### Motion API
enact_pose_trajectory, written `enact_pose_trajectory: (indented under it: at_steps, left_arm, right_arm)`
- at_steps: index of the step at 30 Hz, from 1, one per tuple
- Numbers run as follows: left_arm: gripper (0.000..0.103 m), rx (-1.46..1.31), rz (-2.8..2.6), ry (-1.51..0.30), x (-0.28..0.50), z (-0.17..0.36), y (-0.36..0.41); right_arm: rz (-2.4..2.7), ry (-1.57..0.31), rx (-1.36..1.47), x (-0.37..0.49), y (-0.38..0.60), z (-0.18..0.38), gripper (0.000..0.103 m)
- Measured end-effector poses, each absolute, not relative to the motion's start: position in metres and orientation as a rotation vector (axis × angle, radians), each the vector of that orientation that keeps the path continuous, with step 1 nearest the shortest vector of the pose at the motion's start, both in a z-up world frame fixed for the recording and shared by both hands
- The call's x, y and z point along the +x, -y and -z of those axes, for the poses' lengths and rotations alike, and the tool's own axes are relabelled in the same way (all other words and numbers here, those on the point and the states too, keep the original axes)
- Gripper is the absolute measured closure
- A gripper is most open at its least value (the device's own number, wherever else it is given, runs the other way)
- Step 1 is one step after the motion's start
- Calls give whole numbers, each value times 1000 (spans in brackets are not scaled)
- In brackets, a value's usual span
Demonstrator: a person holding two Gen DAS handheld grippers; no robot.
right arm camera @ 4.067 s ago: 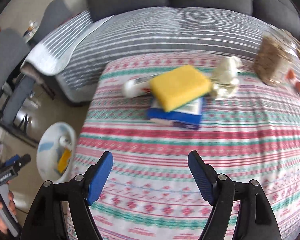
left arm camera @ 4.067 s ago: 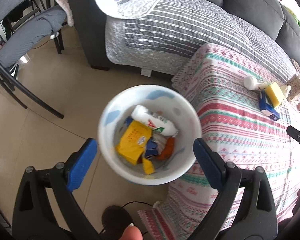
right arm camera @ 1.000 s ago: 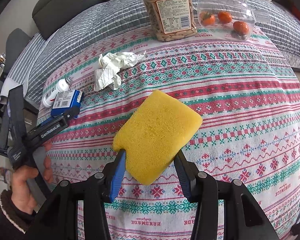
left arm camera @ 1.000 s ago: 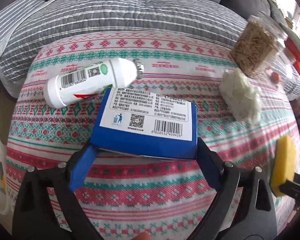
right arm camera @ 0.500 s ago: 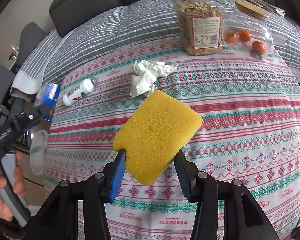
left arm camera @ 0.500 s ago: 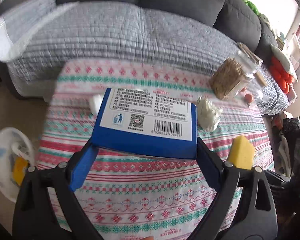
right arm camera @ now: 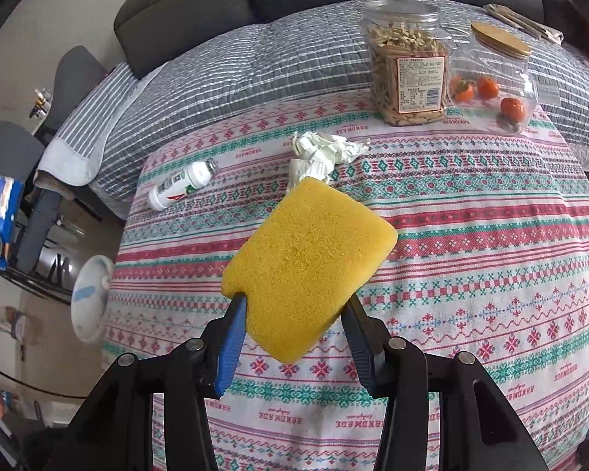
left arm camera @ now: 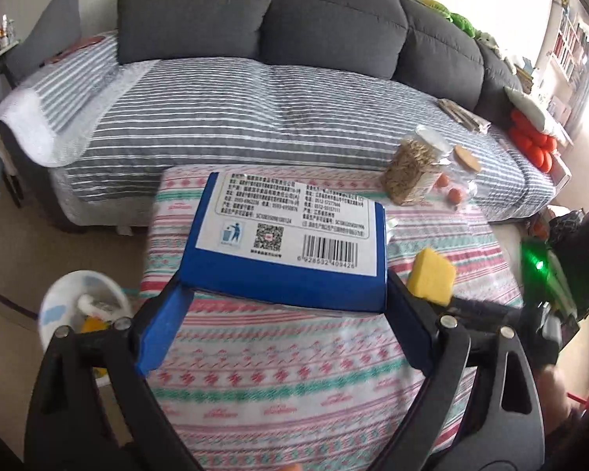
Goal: Collect trash
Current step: 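Carry the blue box into the bucket and open the left tool while the right tool carries the sponge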
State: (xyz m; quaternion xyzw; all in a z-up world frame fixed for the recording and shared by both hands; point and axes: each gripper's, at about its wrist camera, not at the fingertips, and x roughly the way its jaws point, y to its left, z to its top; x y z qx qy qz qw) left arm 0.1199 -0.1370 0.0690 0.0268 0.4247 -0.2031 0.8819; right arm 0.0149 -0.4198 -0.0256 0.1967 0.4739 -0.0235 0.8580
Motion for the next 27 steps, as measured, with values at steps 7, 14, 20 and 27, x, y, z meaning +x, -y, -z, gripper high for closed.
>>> enact_pose_trajectory:
  at_steps: [7, 14, 20, 27]
  left_arm:
    - [9, 32, 330, -913, 129, -52, 72]
    - [9, -44, 174, -932, 145, -12, -12]
    - [9, -96, 57, -1031, 162, 31, -67]
    - [9, -79, 9, -1068, 183, 46, -91]
  right_arm:
    - [33, -1003, 406, 24, 396, 25, 54]
    - [-2, -1035, 385, 47, 359, 33, 54]
    - [-52, -1048, 335, 70, 315, 40, 54]
    - [-134, -1061, 275, 91, 258, 49, 54]
